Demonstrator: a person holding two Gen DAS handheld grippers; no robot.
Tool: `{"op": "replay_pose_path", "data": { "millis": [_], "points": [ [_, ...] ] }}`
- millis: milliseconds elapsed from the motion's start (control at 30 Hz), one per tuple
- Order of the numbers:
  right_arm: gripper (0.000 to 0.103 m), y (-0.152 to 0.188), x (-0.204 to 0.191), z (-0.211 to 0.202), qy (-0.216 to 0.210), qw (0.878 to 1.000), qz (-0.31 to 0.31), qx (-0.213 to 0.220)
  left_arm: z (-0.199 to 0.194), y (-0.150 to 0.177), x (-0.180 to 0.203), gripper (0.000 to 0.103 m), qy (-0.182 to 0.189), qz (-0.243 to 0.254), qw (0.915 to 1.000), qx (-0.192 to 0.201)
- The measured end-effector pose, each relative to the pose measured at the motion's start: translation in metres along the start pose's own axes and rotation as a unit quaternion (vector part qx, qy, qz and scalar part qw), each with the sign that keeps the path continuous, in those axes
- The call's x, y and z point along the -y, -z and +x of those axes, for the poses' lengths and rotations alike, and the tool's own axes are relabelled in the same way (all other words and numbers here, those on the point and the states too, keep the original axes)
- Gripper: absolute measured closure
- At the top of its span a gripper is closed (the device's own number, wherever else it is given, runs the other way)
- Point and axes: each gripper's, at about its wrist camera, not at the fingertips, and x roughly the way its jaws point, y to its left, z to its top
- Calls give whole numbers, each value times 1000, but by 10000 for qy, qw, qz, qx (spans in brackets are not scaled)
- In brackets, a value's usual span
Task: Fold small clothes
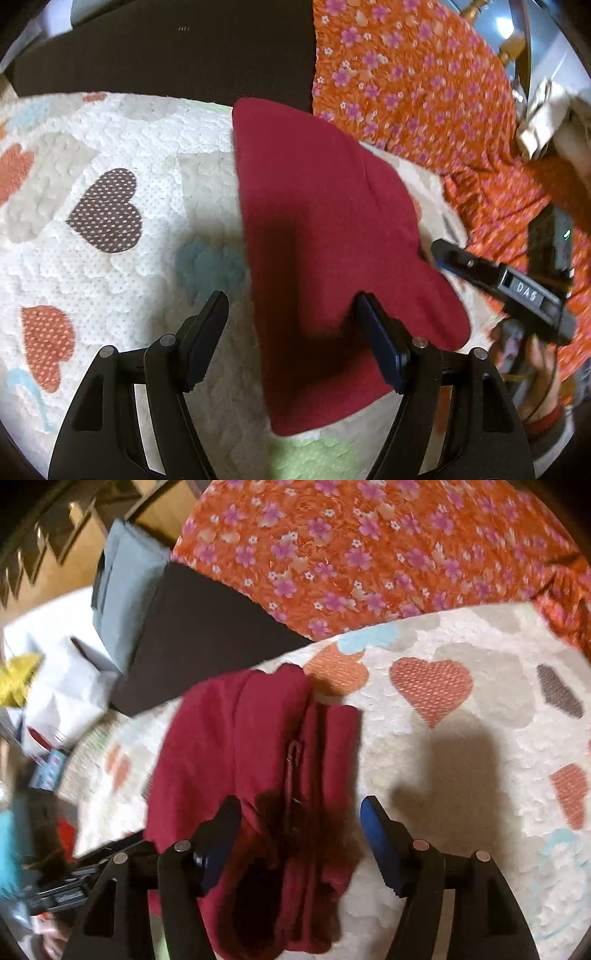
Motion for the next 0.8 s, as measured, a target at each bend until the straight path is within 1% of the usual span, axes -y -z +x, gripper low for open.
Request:
{"op": "replay_pose_path", "data": {
  "millis": [67, 100, 133, 167, 233, 267, 333, 400, 433, 467, 500, 533, 567, 600, 667, 800],
  "points": [
    [32, -4, 5, 9, -161, 9998, 123, -34, 2, -3, -2, 29, 172, -83, 9998, 34],
    [32, -5, 9, 17, -185, 9997, 175, -67, 5, -4, -3, 27, 267, -127, 9996, 6],
    [32, -7, 11, 23, -157, 9996, 219, -108, 9, -5, -4, 22, 372, -161, 9992, -69],
    [31, -8, 15, 30, -151, 9994, 281, -161, 17, -6, -3, 20, 466, -190, 9986, -182],
    [31, -8, 21, 42, -404, 9979, 457, -198, 32, -9, -5, 20, 472, -196, 9982, -304],
    [31, -8, 22, 45, -492, 9972, 511, -216, 39, -12, -5, 19, 523, -208, 9979, -322],
    [31, -6, 22, 55, -684, 9957, 555, -271, 47, -15, -5, 17, 676, -263, 9971, -221],
    [31, -4, 21, 58, -754, 9956, 531, -166, 48, -15, -4, 17, 706, -254, 9971, -145],
    [34, -4, 21, 58, -787, 9952, 573, -124, 48, -15, -2, 20, 743, -217, 9969, -142],
    [40, -3, 20, 57, -819, 9948, 588, -113, 46, -14, -1, 28, 820, -143, 9964, -152],
    [47, -3, 18, 56, -803, 9951, 575, -84, 43, -14, 1, 31, 801, -43, 9967, -112],
    [50, -3, 14, 50, -768, 9958, 506, -22, 38, -13, 4, 38, 787, 100, 9968, -60],
    [54, -2, 10, 46, -756, 9961, 453, 5, 34, -12, 5, 40, 785, 140, 9968, -70],
    [57, -2, 6, 40, -759, 9962, 418, 7, 29, -11, 5, 41, 796, 115, 9967, -139],
    [57, 2, -4, 29, -844, 9958, 353, -60, 14, -4, 6, 42, 799, 69, 9965, -243],
    [58, 26, -37, 5, -889, 9957, -13, -261, -28, 21, 16, 42, 436, 402, 9975, -373]
  ]
}}
